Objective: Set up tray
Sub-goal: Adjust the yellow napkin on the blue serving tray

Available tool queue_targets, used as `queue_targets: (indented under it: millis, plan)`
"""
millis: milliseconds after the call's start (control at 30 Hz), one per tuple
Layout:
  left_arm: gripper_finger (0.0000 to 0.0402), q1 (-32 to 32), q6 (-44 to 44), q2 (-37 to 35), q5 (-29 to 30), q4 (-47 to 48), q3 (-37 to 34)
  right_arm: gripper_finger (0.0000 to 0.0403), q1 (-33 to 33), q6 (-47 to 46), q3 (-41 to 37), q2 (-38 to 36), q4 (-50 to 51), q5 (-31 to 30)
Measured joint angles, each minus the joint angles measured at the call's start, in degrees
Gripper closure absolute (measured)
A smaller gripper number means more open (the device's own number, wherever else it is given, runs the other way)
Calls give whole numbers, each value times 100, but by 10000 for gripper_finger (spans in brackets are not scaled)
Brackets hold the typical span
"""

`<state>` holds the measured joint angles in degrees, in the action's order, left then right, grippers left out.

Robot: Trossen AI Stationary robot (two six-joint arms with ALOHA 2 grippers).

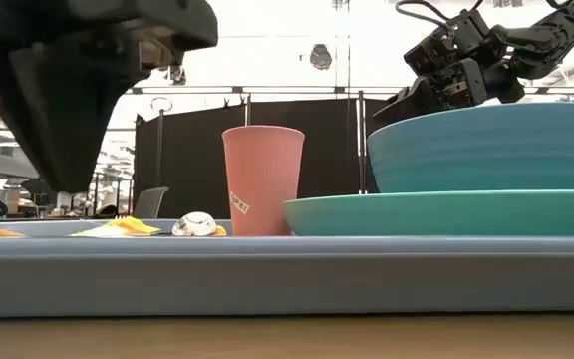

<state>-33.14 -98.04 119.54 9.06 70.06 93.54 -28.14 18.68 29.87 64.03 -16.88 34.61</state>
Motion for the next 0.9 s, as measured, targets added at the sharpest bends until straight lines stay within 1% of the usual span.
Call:
queue_targets:
  millis: [133,233,400,600,900]
  plan:
    - [371,-116,779,65,200,-421,-14,403,0,-38,0,0,-42,0]
    - [395,-218,1024,42,387,-645,1,403,0,-153,0,0,-77,0]
    - [391,-337,1019,48,306,-778,-58,403,0,-160,0,0,-90,0]
    - [396,-367,918,61,316,-899,-109,403,9,-157,0,0,-105,0]
    - [395,-444,750,347,89,-1000,-116,403,9,-155,0,0,-162,0]
